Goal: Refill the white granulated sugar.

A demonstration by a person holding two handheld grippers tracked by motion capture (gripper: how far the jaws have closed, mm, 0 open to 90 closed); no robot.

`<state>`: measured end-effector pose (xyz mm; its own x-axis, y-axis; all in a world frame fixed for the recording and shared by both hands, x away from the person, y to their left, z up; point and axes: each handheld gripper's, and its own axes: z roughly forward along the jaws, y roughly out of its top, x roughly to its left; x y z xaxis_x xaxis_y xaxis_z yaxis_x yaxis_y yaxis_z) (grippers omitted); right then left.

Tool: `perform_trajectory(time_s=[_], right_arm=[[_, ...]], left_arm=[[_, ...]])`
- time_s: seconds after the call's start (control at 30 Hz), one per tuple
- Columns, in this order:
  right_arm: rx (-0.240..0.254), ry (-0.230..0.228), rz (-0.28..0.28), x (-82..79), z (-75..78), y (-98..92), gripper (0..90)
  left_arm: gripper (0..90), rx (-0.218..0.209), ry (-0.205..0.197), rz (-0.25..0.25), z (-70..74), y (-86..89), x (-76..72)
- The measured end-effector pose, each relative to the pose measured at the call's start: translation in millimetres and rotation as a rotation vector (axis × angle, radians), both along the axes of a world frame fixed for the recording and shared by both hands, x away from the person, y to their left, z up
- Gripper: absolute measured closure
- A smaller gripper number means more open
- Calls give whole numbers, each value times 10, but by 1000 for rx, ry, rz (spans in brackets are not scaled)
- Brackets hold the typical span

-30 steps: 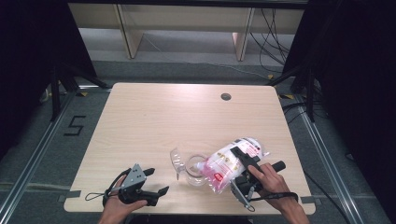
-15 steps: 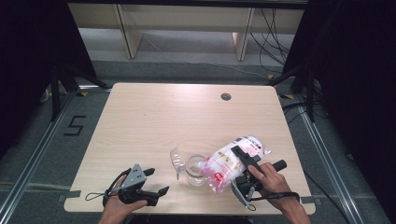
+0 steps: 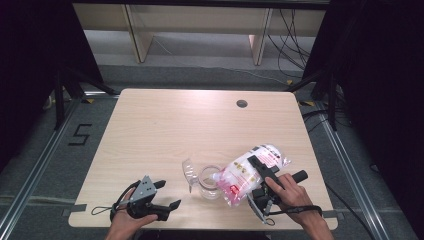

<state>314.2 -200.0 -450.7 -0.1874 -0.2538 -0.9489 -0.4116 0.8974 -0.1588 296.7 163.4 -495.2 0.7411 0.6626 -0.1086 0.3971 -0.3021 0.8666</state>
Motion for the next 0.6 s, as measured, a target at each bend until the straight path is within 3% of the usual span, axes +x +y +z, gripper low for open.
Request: perform_trajectory(time_s=[0.33,0.37,0.5,0.6], right_arm=[[-8,-10,7,0,3,8,484],[-24,-27,32,8,21,18,484],[-24,-35,37,12,20,18,485],[-25,-44,43,14,21,17,486]], left_arm=[[160,0,-1,3,1,2,0],[161,0,-2,3,1,2,1],[160,9,-1,1,4,7,-1],[161,-10,0,3,-7,-7,3]])
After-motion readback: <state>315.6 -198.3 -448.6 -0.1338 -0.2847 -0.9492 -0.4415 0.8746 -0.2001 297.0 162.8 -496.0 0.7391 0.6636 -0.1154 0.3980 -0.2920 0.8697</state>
